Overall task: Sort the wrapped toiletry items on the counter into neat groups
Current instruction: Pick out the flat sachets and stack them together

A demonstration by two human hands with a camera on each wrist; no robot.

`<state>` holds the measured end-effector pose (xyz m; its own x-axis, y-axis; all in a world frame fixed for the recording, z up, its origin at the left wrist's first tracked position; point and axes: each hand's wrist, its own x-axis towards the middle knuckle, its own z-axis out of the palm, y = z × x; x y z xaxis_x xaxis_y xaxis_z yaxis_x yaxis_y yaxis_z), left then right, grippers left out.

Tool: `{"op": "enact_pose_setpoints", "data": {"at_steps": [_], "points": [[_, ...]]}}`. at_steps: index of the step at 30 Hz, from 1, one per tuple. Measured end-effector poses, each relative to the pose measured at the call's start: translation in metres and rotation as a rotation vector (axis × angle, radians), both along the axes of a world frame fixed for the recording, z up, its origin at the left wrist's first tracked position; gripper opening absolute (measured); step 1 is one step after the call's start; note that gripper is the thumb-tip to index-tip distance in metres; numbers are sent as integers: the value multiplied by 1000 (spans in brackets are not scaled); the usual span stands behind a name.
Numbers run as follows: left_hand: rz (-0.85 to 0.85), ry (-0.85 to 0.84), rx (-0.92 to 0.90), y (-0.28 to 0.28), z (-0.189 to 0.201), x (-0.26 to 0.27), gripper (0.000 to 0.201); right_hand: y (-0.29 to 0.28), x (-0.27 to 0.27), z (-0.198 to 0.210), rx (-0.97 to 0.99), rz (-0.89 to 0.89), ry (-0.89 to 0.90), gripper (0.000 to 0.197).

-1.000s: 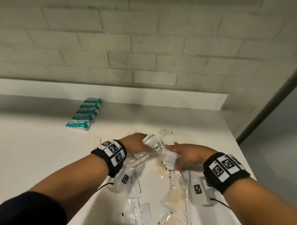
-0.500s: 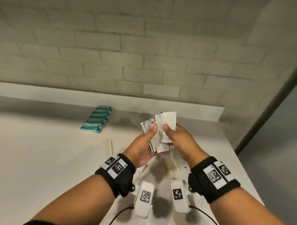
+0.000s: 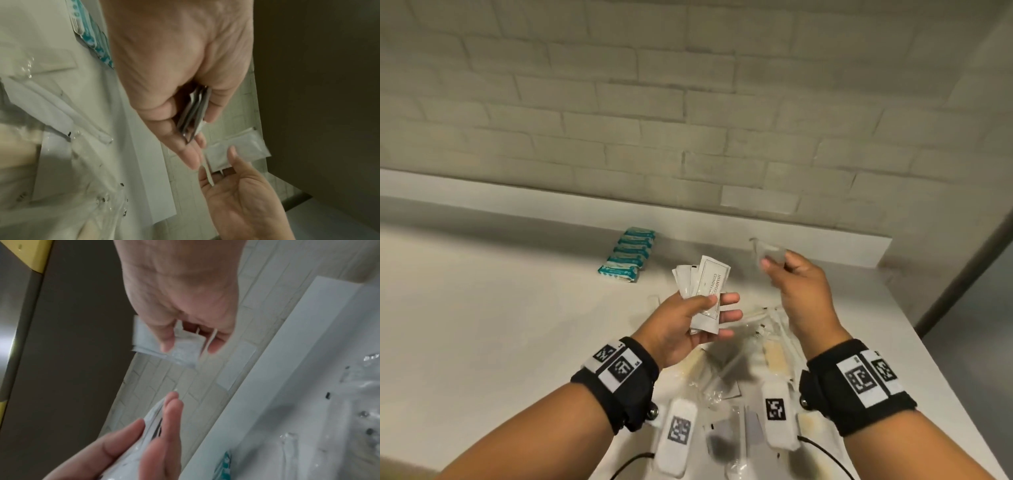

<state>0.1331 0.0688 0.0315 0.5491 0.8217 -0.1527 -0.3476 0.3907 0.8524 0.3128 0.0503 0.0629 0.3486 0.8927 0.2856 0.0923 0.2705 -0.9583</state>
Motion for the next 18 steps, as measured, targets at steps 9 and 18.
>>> {"op": "enact_pose_setpoints", "data": {"at_steps": [9,18], "points": [[-67,2,52,3,17,-42,29,-3,-48,-18,75,261,-757,73],[-55,81,119,12,14,-74,33,13,-73,17,-154,217,-281,50]]}}
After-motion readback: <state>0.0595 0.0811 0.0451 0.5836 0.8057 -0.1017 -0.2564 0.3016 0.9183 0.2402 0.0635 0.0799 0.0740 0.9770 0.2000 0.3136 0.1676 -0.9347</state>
